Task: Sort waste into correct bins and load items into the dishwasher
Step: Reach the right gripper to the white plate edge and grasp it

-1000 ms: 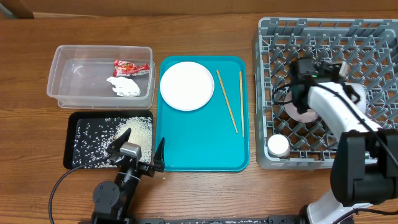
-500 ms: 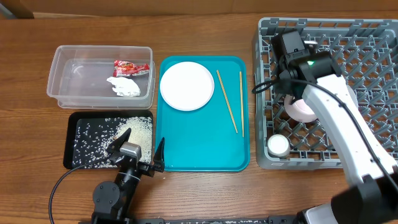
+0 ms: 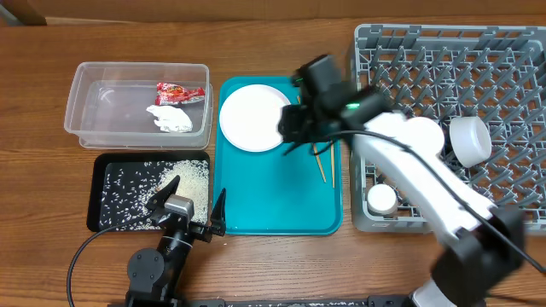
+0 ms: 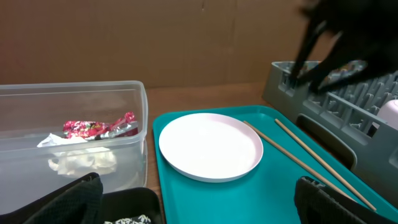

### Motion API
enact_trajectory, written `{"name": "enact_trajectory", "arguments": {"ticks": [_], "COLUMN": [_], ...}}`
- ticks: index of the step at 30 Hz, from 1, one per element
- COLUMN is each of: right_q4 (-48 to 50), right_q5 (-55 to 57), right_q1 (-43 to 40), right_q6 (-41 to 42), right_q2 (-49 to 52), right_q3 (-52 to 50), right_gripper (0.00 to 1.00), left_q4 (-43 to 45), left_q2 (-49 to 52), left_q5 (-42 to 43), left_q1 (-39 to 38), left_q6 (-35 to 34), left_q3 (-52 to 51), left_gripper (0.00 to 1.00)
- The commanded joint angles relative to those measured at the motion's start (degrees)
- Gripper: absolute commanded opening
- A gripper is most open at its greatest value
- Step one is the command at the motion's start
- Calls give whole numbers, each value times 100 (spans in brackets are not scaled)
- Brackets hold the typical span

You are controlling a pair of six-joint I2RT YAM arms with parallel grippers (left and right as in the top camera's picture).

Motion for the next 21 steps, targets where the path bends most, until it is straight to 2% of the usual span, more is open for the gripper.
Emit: {"name": "enact_trajectory", "arguments": {"ticks": [1, 4, 8, 11, 13, 14, 15, 17, 21], "right_q4": [256, 595, 1117, 1357, 1392, 1373, 1320, 1180, 824], "right_q5": [1137, 1390, 1368, 1255, 1193, 1193, 1193, 1178, 1226], "right_q1": [105, 76, 11, -4, -4, -2, -2, -2, -28], "right_q6": [595, 918, 916, 914, 916, 916, 916, 925, 957], "right_q2": [658, 1154, 1685, 1987, 2114, 2138, 2138, 2116, 1878], "right_q3": [-72, -72, -72, -72, -72, -72, -72, -66, -57], "right_gripper": [47, 49, 53, 52, 46, 38, 22, 5, 4], "left_q4": [11, 11, 11, 11, 11, 13, 13, 11, 11], "left_q2": [-61, -61, -61, -61, -61, -61, -61, -61, -61], "left_q5": [66, 66, 66, 66, 66, 66, 66, 66, 66], "left_q1": [39, 39, 39, 39, 39, 39, 39, 39, 39], "left_q6": [48, 48, 48, 48, 48, 48, 48, 48, 48], "left_q3": [-22, -22, -22, -22, -22, -22, -22, -22, -22], "left_gripper": [100, 100, 100, 100, 100, 100, 100, 100, 100]}}
